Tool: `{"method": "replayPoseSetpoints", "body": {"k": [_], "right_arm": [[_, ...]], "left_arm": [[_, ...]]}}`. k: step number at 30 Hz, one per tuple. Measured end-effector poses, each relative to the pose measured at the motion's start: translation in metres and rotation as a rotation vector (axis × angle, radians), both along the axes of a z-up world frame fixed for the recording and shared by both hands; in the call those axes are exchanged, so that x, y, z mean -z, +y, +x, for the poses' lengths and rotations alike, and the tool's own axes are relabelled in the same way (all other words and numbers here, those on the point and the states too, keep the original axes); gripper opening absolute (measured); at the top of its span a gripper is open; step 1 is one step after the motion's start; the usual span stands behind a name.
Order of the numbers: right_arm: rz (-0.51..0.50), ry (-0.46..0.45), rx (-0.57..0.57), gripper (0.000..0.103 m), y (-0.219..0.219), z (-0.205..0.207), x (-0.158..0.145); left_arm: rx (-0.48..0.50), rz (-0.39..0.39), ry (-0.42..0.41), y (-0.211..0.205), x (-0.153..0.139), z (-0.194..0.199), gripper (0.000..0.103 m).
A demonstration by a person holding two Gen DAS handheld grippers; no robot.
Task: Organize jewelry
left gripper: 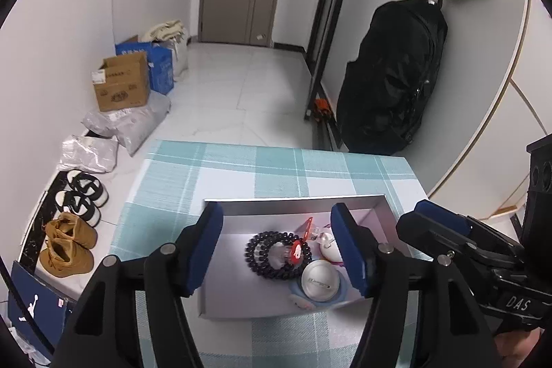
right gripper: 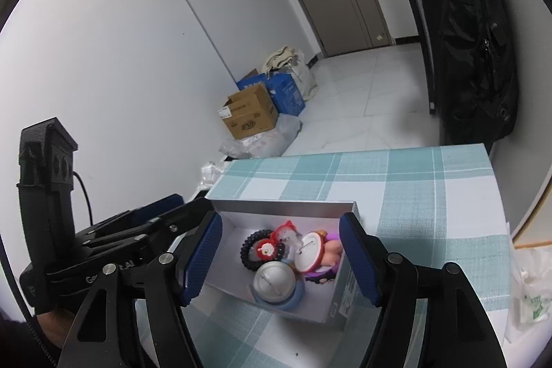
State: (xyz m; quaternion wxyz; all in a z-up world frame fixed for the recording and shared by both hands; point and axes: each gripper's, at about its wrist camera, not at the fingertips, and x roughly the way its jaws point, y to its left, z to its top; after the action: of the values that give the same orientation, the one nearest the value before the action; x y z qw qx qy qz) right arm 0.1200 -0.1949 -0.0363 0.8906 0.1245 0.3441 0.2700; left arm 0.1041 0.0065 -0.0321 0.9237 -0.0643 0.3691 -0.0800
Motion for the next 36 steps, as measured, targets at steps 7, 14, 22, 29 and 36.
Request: {"method": "replayPoseSetpoints", "body": {"k": [7, 14, 22, 29, 36], "right_arm": [[-0.001, -0.079, -0.002, 0.085, -0.002, -0.026, -0.011], [-0.006, -0.152, 0.023, 0.095, -0.008, -0.051, -0.024], [-0.021, -0.203, 0.030, 0.099, -0.014, -0.078, -0.034], [-0.048, -0.229, 0.018, 0.101, -0.014, -0.093, -0.037], [-0.070, -0.236, 0.019, 0.101, -0.013, -0.100, -0.035]], "left_arm": [[-0.058, -0.017, -0.077, 0.012, -0.016, -0.025, 0.070], [-0.081, -0.011, -0.120, 0.010, -0.028, -0.046, 0.071], [-0.084, 0.003, -0.138, 0.007, -0.029, -0.066, 0.071], [-0.107, 0.039, -0.149, 0.003, -0.029, -0.079, 0.071], [-0.105, 0.033, -0.148, 0.001, -0.026, -0.083, 0.071]]}}
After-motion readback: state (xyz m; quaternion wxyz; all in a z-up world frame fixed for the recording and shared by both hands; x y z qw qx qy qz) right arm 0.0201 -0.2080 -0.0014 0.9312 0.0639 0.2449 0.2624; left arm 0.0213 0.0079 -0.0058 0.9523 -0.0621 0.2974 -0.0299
